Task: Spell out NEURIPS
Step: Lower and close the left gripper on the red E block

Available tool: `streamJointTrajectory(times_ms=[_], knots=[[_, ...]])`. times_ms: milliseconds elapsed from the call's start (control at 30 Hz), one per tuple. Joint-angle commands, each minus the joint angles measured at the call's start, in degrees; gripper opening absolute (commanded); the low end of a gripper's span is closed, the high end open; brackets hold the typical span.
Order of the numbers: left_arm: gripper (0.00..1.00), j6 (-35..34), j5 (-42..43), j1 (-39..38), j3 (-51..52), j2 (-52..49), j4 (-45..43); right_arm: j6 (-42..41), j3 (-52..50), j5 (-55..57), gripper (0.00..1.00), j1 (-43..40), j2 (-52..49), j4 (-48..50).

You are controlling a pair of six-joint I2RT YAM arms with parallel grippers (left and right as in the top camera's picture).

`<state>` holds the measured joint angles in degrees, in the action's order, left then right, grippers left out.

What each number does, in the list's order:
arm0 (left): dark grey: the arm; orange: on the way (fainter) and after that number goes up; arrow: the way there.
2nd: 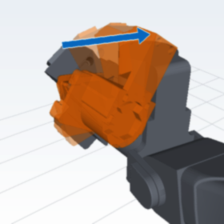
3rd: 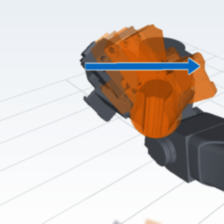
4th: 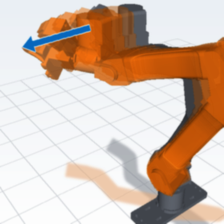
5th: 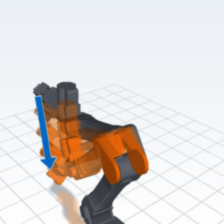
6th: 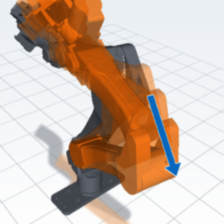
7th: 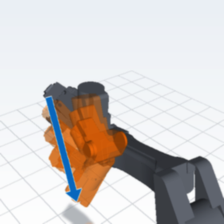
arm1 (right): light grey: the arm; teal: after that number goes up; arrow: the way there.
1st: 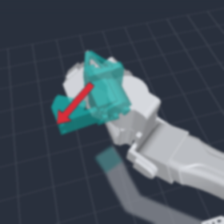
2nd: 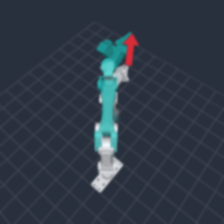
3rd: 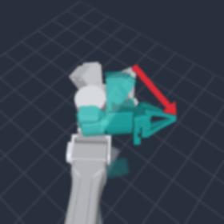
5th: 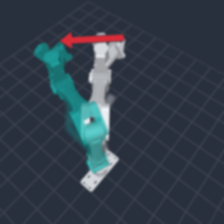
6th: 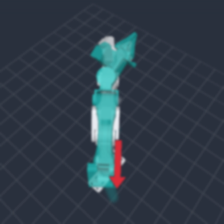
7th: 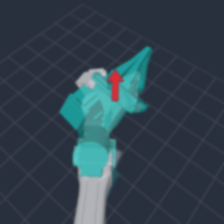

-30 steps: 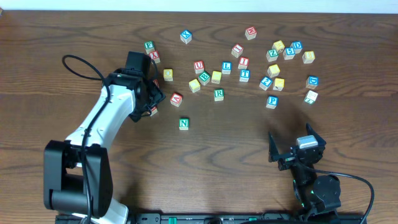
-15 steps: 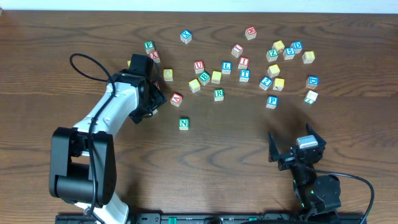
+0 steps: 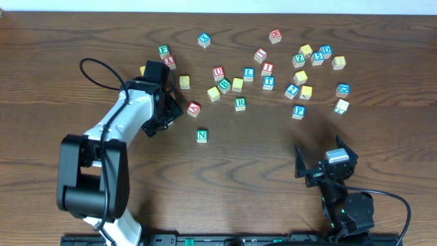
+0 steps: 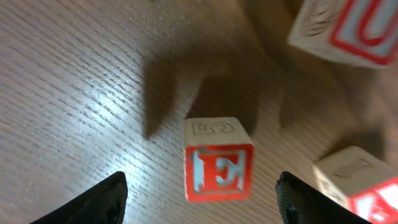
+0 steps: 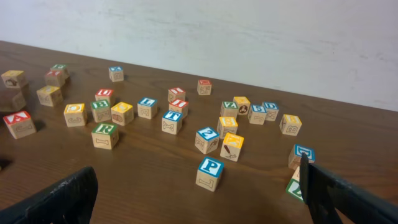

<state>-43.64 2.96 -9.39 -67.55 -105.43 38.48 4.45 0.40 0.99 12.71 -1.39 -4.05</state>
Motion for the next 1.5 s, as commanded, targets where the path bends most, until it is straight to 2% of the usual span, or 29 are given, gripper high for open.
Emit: streamJointTrajectory(times_ms=[0, 200, 233, 433, 733, 1233, 1467], knots=[[0.75, 1.79, -0.96, 0.11, -1.27, -1.77, -0.35, -0.11, -0.09, -0.28, 0.99, -0.31, 0.26, -0.24], [0.75, 2.03, -0.81, 0.11, -1.29, -1.75, -2.38, -0.11, -0.09, -0.28, 0.99, -0.31, 0.26, -0.24], [0.67, 2.03, -0.79, 0.11, -1.29, -1.75, -2.69, -0.11, -0.09, -0.28, 0.99, -0.31, 0.26, -0.26], [0.45, 2.01, -0.81, 0.11, -1.27, -1.75, -2.97, -0.11, -0.09, -0.28, 0.99, -0.31, 0.26, -0.24], [0.32, 2.05, -0.81, 0.11, -1.27, -1.75, -2.80, -0.11, -0.09, -0.28, 0.99, -0.31, 0.26, -0.26], [0.27, 3.37, -0.33, 0.11, -2.38, -1.53, -2.73, -0.11, -0.09, -0.28, 0.99, -0.31, 0.26, -0.24], [0.27, 13.05, 1.36, 0.11, -11.82, 1.03, 0.44, -0.11, -0.09, -0.28, 0.99, -0.31, 0.26, -0.26]])
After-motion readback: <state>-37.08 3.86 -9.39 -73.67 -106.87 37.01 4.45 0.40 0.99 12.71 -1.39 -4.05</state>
